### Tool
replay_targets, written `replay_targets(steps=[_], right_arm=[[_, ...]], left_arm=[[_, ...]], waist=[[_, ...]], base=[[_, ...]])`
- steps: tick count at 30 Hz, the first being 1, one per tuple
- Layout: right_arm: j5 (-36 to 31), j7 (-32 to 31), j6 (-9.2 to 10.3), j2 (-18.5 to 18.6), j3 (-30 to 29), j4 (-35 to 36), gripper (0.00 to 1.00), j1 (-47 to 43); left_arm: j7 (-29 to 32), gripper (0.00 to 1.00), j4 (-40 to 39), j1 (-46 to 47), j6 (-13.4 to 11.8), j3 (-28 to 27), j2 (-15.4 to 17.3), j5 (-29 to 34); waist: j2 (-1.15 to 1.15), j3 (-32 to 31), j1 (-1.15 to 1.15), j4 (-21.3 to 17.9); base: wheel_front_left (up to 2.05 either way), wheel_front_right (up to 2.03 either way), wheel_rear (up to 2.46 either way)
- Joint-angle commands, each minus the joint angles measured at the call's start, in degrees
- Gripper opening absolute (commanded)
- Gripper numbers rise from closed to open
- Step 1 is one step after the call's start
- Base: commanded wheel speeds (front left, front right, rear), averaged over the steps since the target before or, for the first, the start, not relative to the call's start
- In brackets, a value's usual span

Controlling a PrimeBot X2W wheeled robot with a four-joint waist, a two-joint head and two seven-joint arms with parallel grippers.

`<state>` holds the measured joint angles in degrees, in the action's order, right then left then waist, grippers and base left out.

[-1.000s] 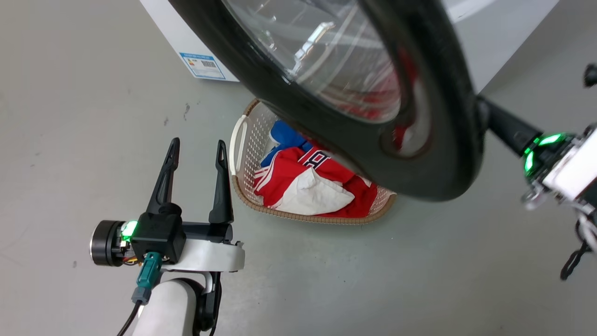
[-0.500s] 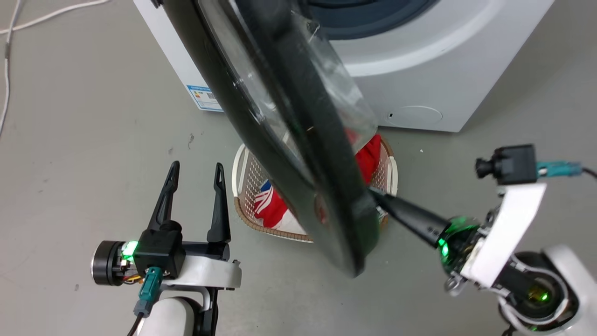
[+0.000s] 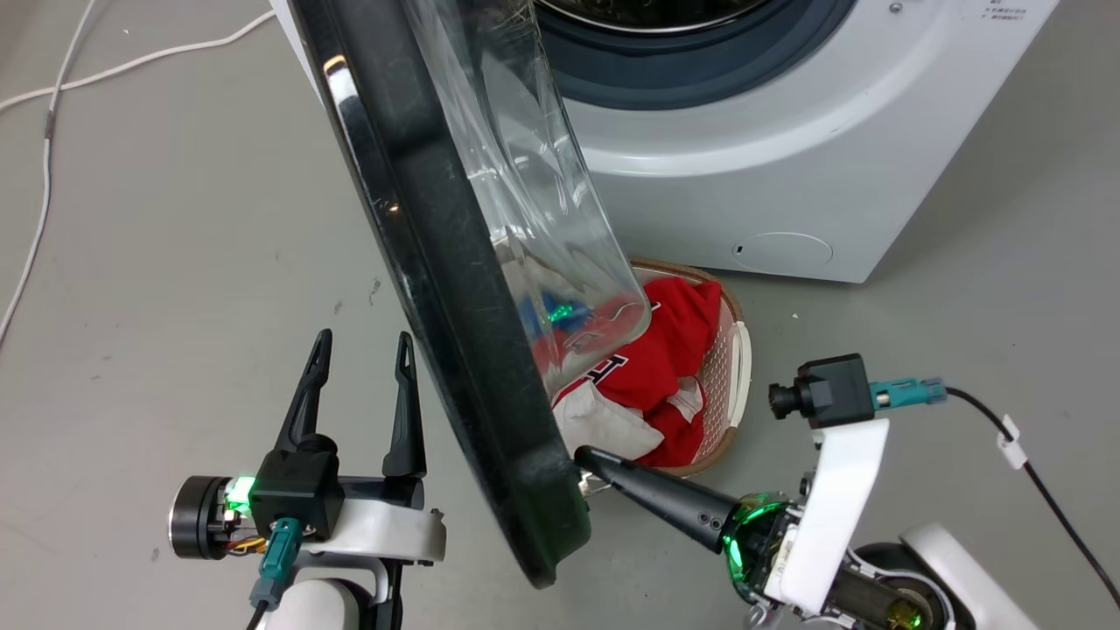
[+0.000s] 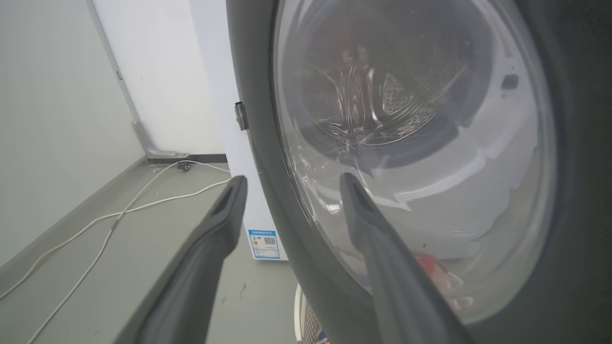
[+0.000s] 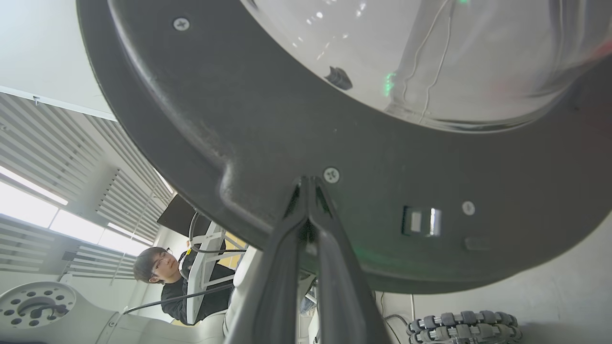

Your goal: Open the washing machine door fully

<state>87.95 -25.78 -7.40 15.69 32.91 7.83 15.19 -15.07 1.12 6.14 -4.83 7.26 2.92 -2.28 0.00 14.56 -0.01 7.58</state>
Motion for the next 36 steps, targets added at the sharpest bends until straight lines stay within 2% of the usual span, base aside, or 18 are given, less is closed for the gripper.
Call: replay_targets(steps=[1,10,17,18,19,20,21,25,29,32,36], right_arm=[[0.34,-0.26,-0.16,-0.46,0.58,-0.14,0.00,-0.80],[1.27,1.26,-0.17,-1.40,1.92,-2.43,0.00,-3.08],[-0.07,8.71,-0.17,-1.10,-1.99,-2.69,0.00,-6.94],[-0.53,10.33,-0.17,-0.91,-2.82,-2.68,0.09,-7.54],[-1.05,11.82,-0.17,-0.68,-3.46,-2.56,0.23,-8.06],[-1.88,13.52,-0.17,-0.44,-4.15,-2.34,0.55,-8.46],[-2.83,15.52,-0.17,-0.16,-4.96,-2.15,1.00,-8.82],[-8.60,24.97,-0.17,1.42,-7.65,-1.40,1.00,-9.75],[-20.49,37.89,-0.16,3.61,-9.86,-4.05,1.00,-9.64],[-29.62,40.76,-0.15,3.21,-14.30,-5.95,1.00,-9.59],[-44.84,40.91,-0.16,-2.49,-25.55,-3.41,1.00,-10.63]], left_arm=[[-0.16,1.00,0.05,-0.36,0.17,-0.08,-0.04,0.15],[-0.16,1.00,0.95,-2.30,0.31,-0.78,-0.03,0.53],[-0.16,1.00,1.39,-4.76,0.62,-1.65,-0.03,0.80],[-0.16,1.00,1.40,-5.12,0.70,-1.77,-0.01,0.88],[-0.16,1.00,1.41,-5.48,0.67,-1.91,0.03,0.92],[-0.16,1.00,1.41,-5.81,0.70,-2.07,0.10,0.97],[-0.16,1.00,1.42,-6.17,0.76,-2.24,0.17,1.03],[-0.16,1.00,1.42,-7.36,0.86,-2.73,0.29,1.19],[-0.16,1.00,1.26,-8.36,0.82,-3.25,0.36,1.19],[-0.16,1.00,1.17,-8.88,0.79,-3.65,0.45,1.30],[-0.16,1.00,0.98,-9.22,0.63,-4.09,0.51,1.50]], waist=[[0.00,-0.21,0.01,0.04],[0.00,-3.32,0.01,-0.25],[0.00,-6.83,0.01,-1.00],[0.00,-7.31,0.01,-1.15],[0.00,-7.75,0.01,-1.32],[0.00,-8.19,0.01,-1.50],[0.00,-8.62,0.01,-1.70],[0.00,-10.10,0.01,-2.49],[0.00,-11.21,0.01,-3.35],[0.00,-11.63,0.01,-3.93],[0.00,-11.93,0.01,-4.54]], base=[[0.00,0.00,0.00],[0.00,0.00,0.00],[0.00,0.00,0.00],[0.00,0.00,0.00],[0.00,0.00,0.00],[0.00,0.00,0.00],[0.00,0.00,0.00],[0.00,0.00,0.00],[0.00,0.00,0.00],[0.00,0.00,0.00],[0.00,0.00,0.00]])
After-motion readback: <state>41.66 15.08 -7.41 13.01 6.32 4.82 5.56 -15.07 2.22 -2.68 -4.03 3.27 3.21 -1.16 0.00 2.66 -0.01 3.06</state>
